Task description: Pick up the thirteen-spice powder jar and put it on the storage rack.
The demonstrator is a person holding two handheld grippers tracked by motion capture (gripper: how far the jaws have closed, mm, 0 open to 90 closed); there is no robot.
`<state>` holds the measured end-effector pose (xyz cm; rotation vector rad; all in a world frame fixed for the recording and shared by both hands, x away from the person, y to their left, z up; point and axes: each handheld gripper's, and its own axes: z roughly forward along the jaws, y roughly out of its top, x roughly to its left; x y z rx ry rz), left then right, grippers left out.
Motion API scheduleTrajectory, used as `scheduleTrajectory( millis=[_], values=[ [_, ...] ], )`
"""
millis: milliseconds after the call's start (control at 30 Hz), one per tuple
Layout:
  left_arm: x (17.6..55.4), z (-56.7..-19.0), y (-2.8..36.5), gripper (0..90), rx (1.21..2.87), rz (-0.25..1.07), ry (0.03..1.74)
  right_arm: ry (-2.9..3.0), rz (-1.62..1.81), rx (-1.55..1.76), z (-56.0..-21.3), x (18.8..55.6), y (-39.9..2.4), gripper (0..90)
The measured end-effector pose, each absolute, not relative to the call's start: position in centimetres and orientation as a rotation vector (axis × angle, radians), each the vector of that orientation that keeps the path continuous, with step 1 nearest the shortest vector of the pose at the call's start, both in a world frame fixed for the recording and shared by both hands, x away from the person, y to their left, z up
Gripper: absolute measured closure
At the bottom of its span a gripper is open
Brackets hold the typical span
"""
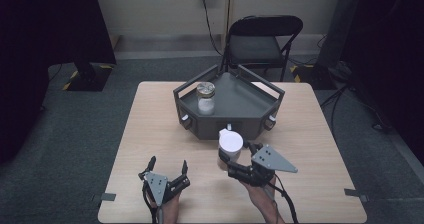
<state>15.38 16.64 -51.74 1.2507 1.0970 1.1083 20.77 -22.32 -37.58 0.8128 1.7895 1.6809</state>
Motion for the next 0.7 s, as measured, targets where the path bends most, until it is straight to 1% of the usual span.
scheduleTrajectory(
  millis=[400, 467, 700],
  values=[
    [15.4, -51.7, 16.6, 0.2, 1.251, 1.108, 1.097, 1.726, 1.647, 0.889, -34.8, 25.0, -23.0, 30.0],
    [15.4, -51.7, 16.7, 0.2, 1.251, 1.108, 1.097, 1.699, 1.630, 0.903, -34.1, 25.9, -22.8, 30.0],
    [15.4, -51.7, 16.6, 0.2, 1.250, 1.107, 1.097, 1.643, 1.612, 0.953, -33.6, 27.6, -21.8, 30.0]
  ],
)
